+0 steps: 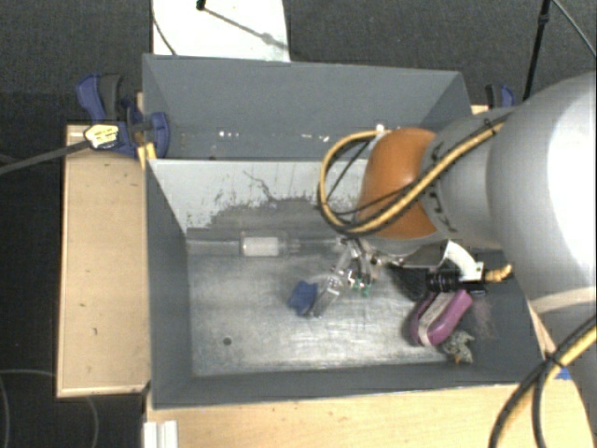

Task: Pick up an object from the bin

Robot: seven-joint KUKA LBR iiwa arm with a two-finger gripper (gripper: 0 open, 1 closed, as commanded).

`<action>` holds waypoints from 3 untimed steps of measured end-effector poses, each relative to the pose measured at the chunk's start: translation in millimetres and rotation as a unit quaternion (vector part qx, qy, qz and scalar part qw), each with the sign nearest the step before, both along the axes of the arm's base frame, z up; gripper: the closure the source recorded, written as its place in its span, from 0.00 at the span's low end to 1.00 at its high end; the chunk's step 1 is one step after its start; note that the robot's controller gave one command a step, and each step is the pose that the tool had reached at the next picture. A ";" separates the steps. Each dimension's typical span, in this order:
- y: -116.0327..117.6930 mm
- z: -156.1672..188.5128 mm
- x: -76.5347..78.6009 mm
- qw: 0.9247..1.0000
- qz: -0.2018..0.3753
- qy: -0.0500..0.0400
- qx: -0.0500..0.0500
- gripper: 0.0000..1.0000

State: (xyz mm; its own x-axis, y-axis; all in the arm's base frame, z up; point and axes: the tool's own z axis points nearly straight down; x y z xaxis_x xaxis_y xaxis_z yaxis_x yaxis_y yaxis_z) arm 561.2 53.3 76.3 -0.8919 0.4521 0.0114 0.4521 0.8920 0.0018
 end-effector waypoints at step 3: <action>77.3 157.6 -23.5 0.998 0.069 -0.010 -0.002 1.00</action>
Offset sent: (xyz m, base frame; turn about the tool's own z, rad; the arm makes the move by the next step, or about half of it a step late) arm -0.0348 0.0765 -0.0063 -0.1069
